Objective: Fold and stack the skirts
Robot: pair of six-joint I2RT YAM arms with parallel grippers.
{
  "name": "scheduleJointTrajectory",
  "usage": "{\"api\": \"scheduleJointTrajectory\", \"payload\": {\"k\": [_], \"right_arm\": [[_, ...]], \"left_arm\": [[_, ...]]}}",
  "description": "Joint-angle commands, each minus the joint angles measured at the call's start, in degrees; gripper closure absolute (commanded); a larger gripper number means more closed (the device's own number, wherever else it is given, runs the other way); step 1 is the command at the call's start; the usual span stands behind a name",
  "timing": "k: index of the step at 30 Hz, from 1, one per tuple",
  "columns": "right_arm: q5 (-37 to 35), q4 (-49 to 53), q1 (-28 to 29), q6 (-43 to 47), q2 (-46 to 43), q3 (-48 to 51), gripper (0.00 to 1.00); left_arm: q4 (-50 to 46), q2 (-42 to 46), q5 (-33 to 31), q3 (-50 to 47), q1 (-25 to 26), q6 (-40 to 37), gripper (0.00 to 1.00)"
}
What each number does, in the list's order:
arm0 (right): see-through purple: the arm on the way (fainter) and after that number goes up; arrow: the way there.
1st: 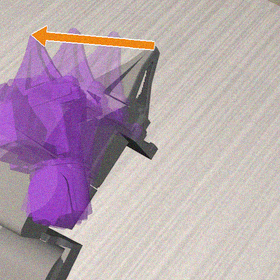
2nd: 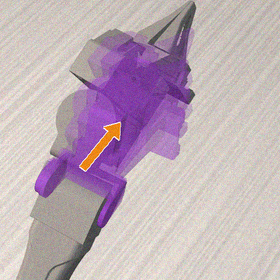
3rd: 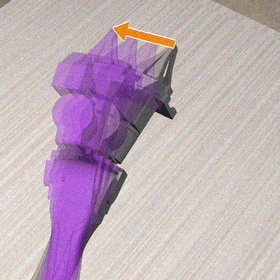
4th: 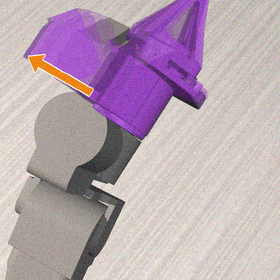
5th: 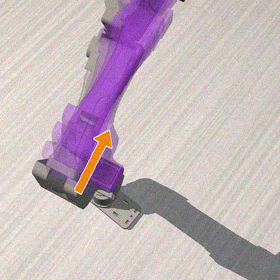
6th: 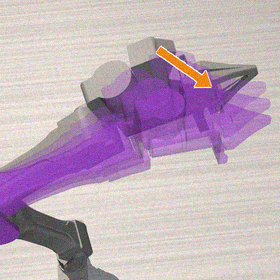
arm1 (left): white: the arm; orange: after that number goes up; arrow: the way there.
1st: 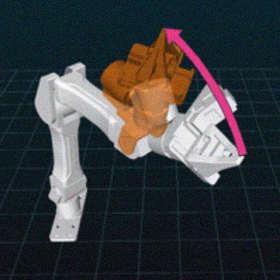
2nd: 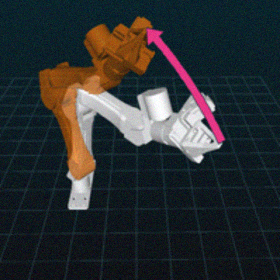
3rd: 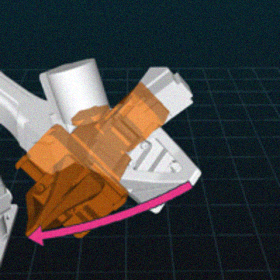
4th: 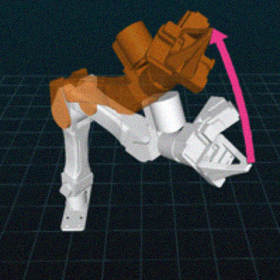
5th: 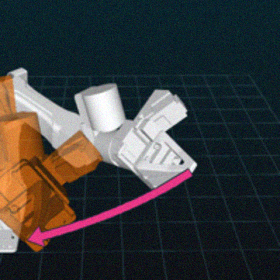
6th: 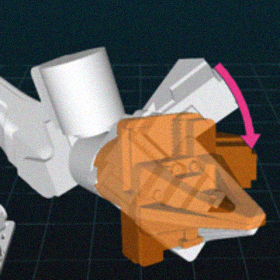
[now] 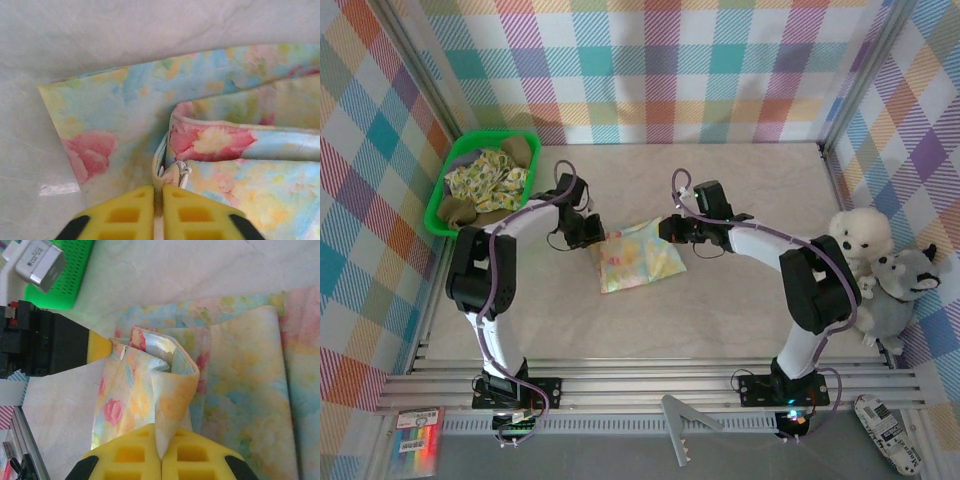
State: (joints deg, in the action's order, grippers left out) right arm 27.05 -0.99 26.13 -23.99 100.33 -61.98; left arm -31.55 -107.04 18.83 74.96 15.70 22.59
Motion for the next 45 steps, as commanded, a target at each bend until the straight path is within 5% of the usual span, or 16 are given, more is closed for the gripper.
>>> {"api": "scheduleJointTrajectory", "payload": {"k": [1, 3, 7, 11, 24, 37, 40, 43, 45], "right_arm": [[2.1, -3.4, 0.1, 2.2, -1.0, -0.2, 1.0], [1.0, -2.9, 0.1, 1.8, -0.8, -0.1, 1.0], [0.5, -3.2, 0.1, 0.8, -0.1, 1.6, 1.0], [0.3, -4.0, 0.2, -0.4, 0.5, 3.3, 1.0], [-3.7, -12.4, 4.2, -11.4, -5.2, 15.4, 1.0], [-4.3, -5.4, 4.1, -1.6, -3.9, 6.3, 1.0], [-2.2, -4.5, 3.5, 1.8, -2.7, 3.9, 1.0], [1.2, -0.9, 2.8, 7.3, -0.9, -0.6, 1.0], [2.7, 1.7, 2.3, 10.7, 1.2, -4.4, 1.0]], "left_arm": [[-1.7, 3.2, 2.6, 2.2, -0.9, -1.1, 0.94], [-1.4, 3.8, 3.2, 2.0, -0.9, -1.1, 0.91], [-1.0, 3.6, 3.3, 0.6, -0.9, -0.9, 0.53], [0.2, 2.4, 4.5, -1.0, -0.5, -1.1, 0.41], [-2.2, 1.5, 4.8, -1.7, 0.7, -6.6, 0.38], [-2.2, -4.3, 5.2, 3.2, 3.3, -6.8, 0.41], [-1.2, -4.6, 2.4, 3.0, 3.1, -5.5, 0.55], [4.3, -1.7, 6.9, -0.8, 0.7, -3.0, 0.62], [6.0, 0.2, 7.0, -3.0, -0.7, -2.4, 0.75]]}}
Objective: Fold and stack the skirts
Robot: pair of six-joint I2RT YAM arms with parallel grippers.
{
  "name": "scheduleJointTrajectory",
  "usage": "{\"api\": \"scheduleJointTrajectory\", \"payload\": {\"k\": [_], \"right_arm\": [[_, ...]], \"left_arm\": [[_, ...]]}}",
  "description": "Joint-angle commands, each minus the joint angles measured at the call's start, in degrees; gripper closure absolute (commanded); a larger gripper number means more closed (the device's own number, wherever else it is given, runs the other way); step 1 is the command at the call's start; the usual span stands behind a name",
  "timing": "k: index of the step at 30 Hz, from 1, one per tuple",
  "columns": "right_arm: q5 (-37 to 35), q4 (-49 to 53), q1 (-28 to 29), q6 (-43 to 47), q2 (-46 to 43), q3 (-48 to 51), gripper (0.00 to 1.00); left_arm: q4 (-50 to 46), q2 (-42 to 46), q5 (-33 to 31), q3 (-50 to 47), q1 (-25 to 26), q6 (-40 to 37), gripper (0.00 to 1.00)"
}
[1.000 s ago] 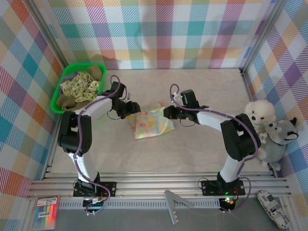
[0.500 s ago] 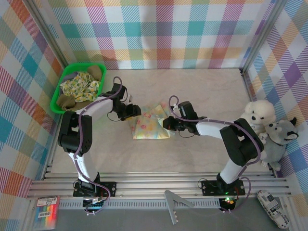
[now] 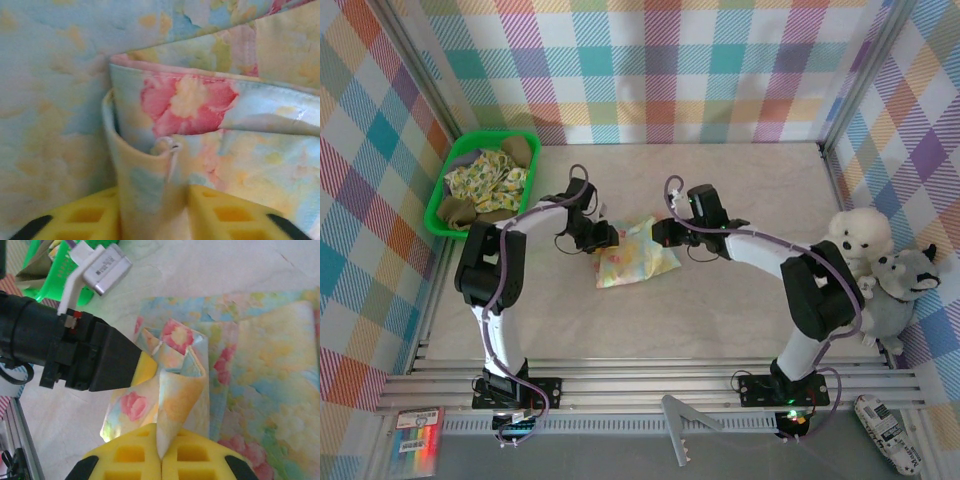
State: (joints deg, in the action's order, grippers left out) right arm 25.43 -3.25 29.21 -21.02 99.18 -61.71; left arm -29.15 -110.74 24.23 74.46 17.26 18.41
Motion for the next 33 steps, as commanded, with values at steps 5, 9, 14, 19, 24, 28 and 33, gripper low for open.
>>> {"api": "scheduleJointTrajectory", "payload": {"k": [5, 9, 14, 19, 24, 28, 33], "right_arm": [[7.4, 12.4, -4.7, 7.9, 18.7, -19.7, 1.0], [10.7, 23.5, -6.1, 6.4, 32.4, -37.5, 0.99], [6.3, 27.0, -6.2, 4.7, 35.0, -42.2, 0.91], [3.4, 22.9, -6.1, 1.9, 27.2, -34.4, 0.57], [-7.5, 21.9, -4.0, 1.1, 18.0, -26.4, 0.49], [-10.3, 24.4, -0.5, 2.3, 17.9, -27.1, 0.66], [-10.6, 30.9, 1.9, 1.2, 27.0, -35.7, 0.95]], "left_arm": [[5.8, 4.0, -3.3, -7.8, -5.1, 3.0, 1.0], [11.0, 2.4, -2.8, -13.0, -8.5, 5.2, 1.0], [12.7, 1.1, -2.9, -14.6, -9.4, 6.6, 1.0], [15.4, 2.3, -3.5, -16.2, -10.2, 8.6, 1.0], [19.4, 2.7, -1.1, -18.6, -12.3, 13.9, 1.0], [19.7, 1.8, 0.7, -18.3, -12.4, 15.6, 1.0], [17.3, 2.3, 0.8, -16.8, -12.4, 15.2, 0.96]]}}
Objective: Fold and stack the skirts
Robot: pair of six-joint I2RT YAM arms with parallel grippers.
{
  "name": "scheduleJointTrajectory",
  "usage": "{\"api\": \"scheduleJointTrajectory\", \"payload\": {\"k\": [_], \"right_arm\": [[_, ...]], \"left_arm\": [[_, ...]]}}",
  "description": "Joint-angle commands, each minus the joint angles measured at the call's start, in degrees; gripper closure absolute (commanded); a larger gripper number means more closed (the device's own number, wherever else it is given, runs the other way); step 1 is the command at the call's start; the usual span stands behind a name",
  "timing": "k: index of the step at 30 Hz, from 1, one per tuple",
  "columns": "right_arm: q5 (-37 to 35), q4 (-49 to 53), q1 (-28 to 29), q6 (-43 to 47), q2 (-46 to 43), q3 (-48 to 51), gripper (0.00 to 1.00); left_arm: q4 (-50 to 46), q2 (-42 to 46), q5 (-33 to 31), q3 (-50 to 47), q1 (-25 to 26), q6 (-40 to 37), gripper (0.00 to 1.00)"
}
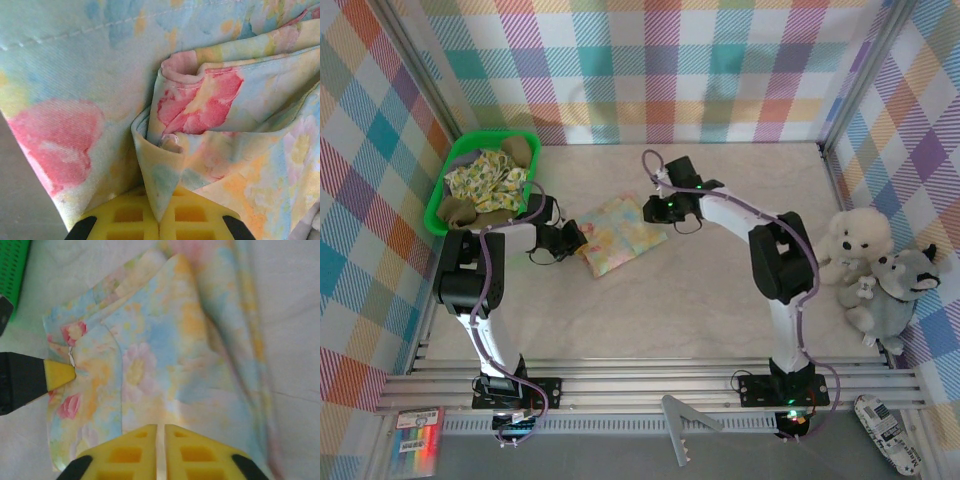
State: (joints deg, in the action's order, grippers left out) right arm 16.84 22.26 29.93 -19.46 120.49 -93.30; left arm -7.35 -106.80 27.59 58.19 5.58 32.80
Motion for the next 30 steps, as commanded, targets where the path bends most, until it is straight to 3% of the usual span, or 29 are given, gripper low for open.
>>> {"api": "scheduleJointTrajectory", "payload": {"k": [1, 6, 8, 10, 14, 16, 21, 23, 27, 29, 30], "right_arm": [[-3.5, 7.4, 1.4, -1.0, 7.8, -6.4, 0.97], [-4.8, 11.3, 1.5, -4.3, 13.6, -11.5, 1.0], [-3.0, 10.5, 1.7, -5.1, 13.9, -10.9, 1.0], [-2.0, 9.5, 2.0, -5.5, 13.8, -10.1, 0.99], [-4.5, 9.6, 2.0, -7.5, 12.9, -8.4, 0.95], [-5.1, 8.3, 1.9, -8.2, 11.2, -6.4, 0.84], [1.5, 0.3, 2.1, -6.2, 5.9, -2.0, 0.7], [1.5, -0.8, 2.4, -4.6, 4.2, -1.5, 0.67], [0.6, 0.2, 3.3, 0.7, 3.2, -2.0, 0.55], [-0.3, 2.6, 4.1, 3.2, 3.8, -3.6, 0.48], [-1.3, 4.2, 4.6, 4.4, 4.5, -4.9, 0.4]], "left_arm": [[-5.5, -1.3, -2.7, 0.2, -0.8, 0.6, 0.93], [-12.9, 4.7, -7.5, 2.5, -0.7, 1.3, 0.61], [-15.3, 8.4, -11.3, 2.8, -0.8, 2.7, 0.58], [-12.5, 11.9, -9.5, 1.8, -0.3, 4.5, 0.52], [-13.1, 11.9, -6.9, 4.1, 1.8, 6.0, 0.5], [-11.5, 10.5, -5.4, 4.7, 3.1, 7.1, 0.5], [-10.6, 2.6, 1.5, 10.4, 6.4, 7.5, 0.5], [-12.4, 0.3, -0.8, 12.8, 7.0, 7.4, 0.51], [-18.4, -4.3, -14.5, 14.5, 4.8, 10.7, 0.52], [-16.3, -6.6, -13.9, 12.8, 2.9, 12.8, 0.53], [-15.6, -7.5, -13.2, 12.2, 2.3, 13.3, 0.53]]}}
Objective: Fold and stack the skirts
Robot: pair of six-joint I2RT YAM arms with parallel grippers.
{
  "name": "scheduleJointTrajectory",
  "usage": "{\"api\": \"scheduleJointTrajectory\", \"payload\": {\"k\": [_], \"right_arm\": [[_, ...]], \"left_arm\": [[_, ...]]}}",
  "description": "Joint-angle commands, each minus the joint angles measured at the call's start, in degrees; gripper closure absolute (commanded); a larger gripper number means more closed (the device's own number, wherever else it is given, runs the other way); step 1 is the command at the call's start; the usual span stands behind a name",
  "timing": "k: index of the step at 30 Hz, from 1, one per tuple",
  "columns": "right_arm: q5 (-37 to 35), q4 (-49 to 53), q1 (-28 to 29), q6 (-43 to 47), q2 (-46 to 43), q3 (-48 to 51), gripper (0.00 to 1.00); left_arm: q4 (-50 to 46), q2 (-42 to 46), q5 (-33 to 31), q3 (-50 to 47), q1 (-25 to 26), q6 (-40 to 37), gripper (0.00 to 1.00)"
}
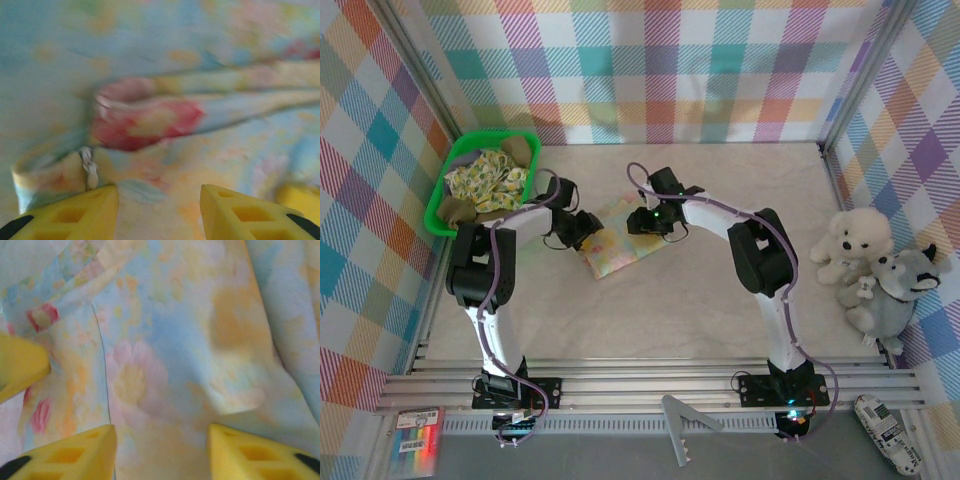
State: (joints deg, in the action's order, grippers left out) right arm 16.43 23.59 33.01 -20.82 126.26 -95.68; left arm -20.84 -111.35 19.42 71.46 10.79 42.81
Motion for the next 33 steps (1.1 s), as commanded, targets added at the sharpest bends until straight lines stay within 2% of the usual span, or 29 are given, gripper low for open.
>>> {"api": "scheduleJointTrajectory", "payload": {"k": [1, 2, 7, 9, 14, 15, 18, 21, 23, 26, 30, 33], "right_arm": [[-2.0, 4.5, 2.1, 6.8, -0.7, -3.8, 0.31], [-3.3, 6.4, 2.6, 8.2, 0.3, -5.5, 0.27], [-9.9, 13.1, 5.6, 11.9, 5.3, -13.2, 0.19], [-11.8, 16.2, 6.4, 12.8, 8.1, -17.2, 0.13], [-16.4, 21.6, 8.2, 15.6, 13.5, -23.3, 0.1], [-17.5, 23.1, 8.5, 16.5, 14.6, -24.7, 0.02], [-22.0, 28.4, 9.1, 19.0, 17.0, -27.3, 0.01], [-26.4, 31.0, 9.2, 20.8, 16.5, -25.4, 0.01], [-28.9, 32.0, 8.7, 21.3, 15.3, -23.2, 0.01], [-28.8, 33.5, 6.2, 19.2, 13.4, -19.5, 0.01], [-26.2, 32.3, 1.1, 15.3, 9.4, -12.1, 0.01], [-26.7, 32.4, -3.7, 12.9, 7.3, -8.2, 0.01]], "left_arm": [[-2.1, -3.4, -4.6, -1.1, -2.9, 3.1, 0.53], [-2.2, -3.8, -4.4, -1.0, -2.7, 2.8, 0.53], [-2.6, -3.3, -4.0, -0.8, -2.4, 1.8, 0.51], [-3.0, -2.9, -4.4, -0.7, -2.6, 1.7, 0.49], [-3.5, -2.4, -4.2, -0.3, -3.5, 2.0, 0.47], [-3.7, -2.2, -3.9, -0.1, -3.8, 2.1, 0.47], [-4.9, -0.9, -2.9, 0.4, -4.4, 2.1, 0.41], [-5.7, 2.4, -1.6, 0.6, -4.5, 2.1, 0.24], [-5.2, 4.6, 1.5, 0.7, -4.9, 3.0, 0.15], [-8.0, 8.3, 1.8, 2.3, -5.8, 2.5, 0.04], [-10.8, 13.4, 1.5, 4.1, -7.8, 0.7, 0.0], [-16.8, 15.5, -3.8, 8.1, -9.4, -4.6, 0.0]]}}
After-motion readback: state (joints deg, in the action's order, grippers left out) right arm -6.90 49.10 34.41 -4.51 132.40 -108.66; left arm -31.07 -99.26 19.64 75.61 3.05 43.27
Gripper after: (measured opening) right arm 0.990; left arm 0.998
